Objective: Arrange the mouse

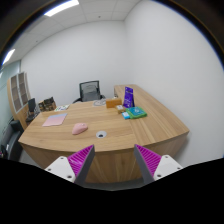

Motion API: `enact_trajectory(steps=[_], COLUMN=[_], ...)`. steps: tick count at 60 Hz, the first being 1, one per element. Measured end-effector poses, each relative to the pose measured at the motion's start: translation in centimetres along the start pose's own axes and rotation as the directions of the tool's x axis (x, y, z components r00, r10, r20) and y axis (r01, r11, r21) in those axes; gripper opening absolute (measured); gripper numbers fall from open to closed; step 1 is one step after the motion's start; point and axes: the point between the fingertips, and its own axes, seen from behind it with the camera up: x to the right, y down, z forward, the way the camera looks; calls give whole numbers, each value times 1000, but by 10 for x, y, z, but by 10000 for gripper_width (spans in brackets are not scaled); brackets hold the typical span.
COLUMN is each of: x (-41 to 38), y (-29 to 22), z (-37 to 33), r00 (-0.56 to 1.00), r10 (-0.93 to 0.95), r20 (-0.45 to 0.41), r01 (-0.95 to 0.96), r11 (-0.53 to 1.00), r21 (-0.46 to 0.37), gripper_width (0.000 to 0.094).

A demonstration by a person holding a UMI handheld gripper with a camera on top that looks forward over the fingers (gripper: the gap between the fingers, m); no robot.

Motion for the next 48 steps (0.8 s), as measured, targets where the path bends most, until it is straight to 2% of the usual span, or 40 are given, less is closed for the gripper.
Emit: enact_trajectory(steps=[7, 8, 18, 28, 38, 48], x=[-39, -25, -117, -195, -254, -276], y=[-9, -8, -13, 4, 17, 22], z=[16, 6, 43, 82, 138, 217], r00=[1000, 1000, 1000, 1000, 996, 995], r10=[-11, -13, -1, 20, 53, 24], r20=[1, 1, -11, 21, 75, 92], r01=[11, 13, 2, -21, -55, -25], r11=[1000, 1000, 998, 997, 998, 1000], r21=[23, 26, 67, 70, 34, 12], gripper_width=[827, 827, 827, 831, 829, 829])
